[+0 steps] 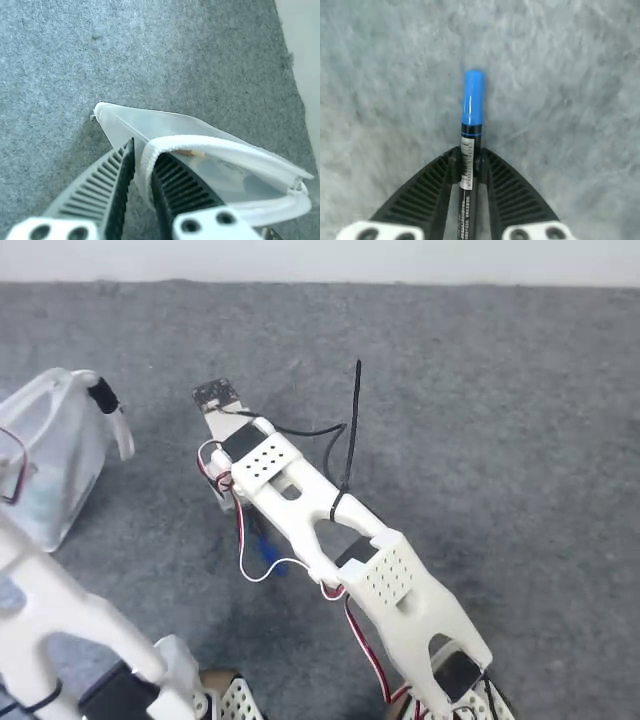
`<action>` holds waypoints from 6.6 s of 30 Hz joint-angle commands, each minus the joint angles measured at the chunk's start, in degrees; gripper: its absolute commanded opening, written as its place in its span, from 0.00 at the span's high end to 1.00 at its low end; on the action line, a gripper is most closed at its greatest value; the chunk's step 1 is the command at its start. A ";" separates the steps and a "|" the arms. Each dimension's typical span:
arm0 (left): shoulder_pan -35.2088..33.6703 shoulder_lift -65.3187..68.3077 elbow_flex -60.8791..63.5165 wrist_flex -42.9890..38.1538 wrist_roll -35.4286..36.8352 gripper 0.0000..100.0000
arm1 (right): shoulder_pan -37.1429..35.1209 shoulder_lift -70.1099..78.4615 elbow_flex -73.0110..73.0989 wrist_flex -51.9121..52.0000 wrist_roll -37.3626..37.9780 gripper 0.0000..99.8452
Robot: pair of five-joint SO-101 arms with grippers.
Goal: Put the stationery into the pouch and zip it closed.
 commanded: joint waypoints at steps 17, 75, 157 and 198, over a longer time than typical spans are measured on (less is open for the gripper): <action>-0.26 -0.79 -4.00 -1.67 0.79 0.99 | -2.42 -5.85 -1.93 9.98 2.46 0.87; 16.79 -7.56 -7.25 6.07 -4.13 0.99 | 4.35 -38.29 2.11 24.66 2.73 0.99; 32.00 -10.29 3.74 0.09 -11.52 0.99 | 2.15 -82.59 38.68 -37.58 2.64 0.99; 32.00 -10.29 3.74 0.18 -11.52 0.99 | -3.21 -82.95 78.86 -84.35 2.46 0.99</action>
